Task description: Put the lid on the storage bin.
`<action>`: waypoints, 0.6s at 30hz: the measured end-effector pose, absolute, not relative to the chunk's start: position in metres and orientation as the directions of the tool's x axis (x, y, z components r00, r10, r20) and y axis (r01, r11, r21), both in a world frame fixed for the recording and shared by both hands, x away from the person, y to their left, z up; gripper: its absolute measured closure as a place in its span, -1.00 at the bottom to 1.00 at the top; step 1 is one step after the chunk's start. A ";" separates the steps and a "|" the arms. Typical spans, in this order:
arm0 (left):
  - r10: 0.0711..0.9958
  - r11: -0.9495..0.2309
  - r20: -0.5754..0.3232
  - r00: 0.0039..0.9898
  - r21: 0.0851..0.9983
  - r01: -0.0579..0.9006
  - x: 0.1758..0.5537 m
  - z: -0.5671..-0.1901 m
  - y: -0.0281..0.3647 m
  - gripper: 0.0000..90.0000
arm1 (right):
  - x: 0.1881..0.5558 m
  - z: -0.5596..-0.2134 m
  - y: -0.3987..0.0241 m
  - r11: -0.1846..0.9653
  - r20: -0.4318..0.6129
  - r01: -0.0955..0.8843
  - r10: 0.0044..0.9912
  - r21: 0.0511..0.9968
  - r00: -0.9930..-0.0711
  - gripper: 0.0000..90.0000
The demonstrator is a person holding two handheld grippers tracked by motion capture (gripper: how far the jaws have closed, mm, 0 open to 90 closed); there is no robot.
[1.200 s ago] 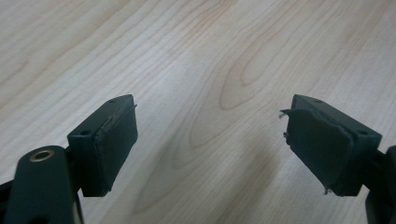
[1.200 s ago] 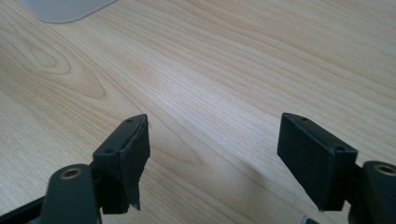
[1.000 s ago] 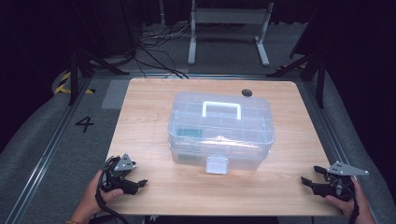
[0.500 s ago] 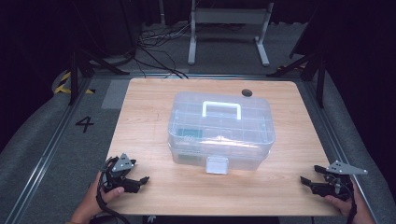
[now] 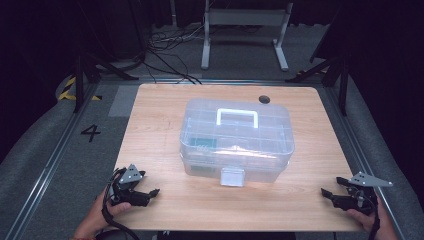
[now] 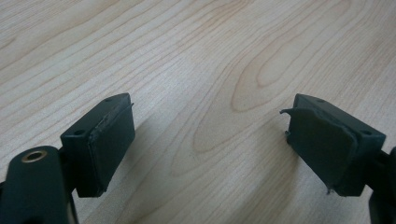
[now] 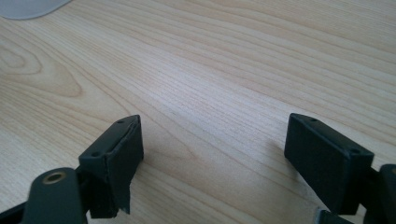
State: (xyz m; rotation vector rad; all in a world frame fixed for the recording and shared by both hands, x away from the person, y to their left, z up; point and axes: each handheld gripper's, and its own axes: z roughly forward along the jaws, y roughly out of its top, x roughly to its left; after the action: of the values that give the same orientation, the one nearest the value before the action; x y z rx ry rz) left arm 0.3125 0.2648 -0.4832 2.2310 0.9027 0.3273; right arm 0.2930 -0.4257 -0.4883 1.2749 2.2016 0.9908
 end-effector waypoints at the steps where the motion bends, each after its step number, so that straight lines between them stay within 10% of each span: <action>1: 0.685 -0.522 -0.014 0.729 0.688 0.504 0.313 -0.483 0.265 -0.65 | 0.293 -0.488 -0.426 0.330 0.002 0.577 0.867 0.747 -0.498 -0.56; 18: 0.687 -0.521 -0.014 0.727 0.688 0.506 0.311 -0.483 0.266 -0.66 | 0.293 -0.488 -0.426 0.330 0.002 0.577 0.867 0.747 -0.499 -0.56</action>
State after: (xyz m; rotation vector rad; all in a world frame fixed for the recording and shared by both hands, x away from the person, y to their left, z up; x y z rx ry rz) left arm 0.3113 0.2657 -0.4832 2.2376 0.8970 0.3392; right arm 0.2930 -0.4258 -0.4882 1.2751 2.2017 0.9907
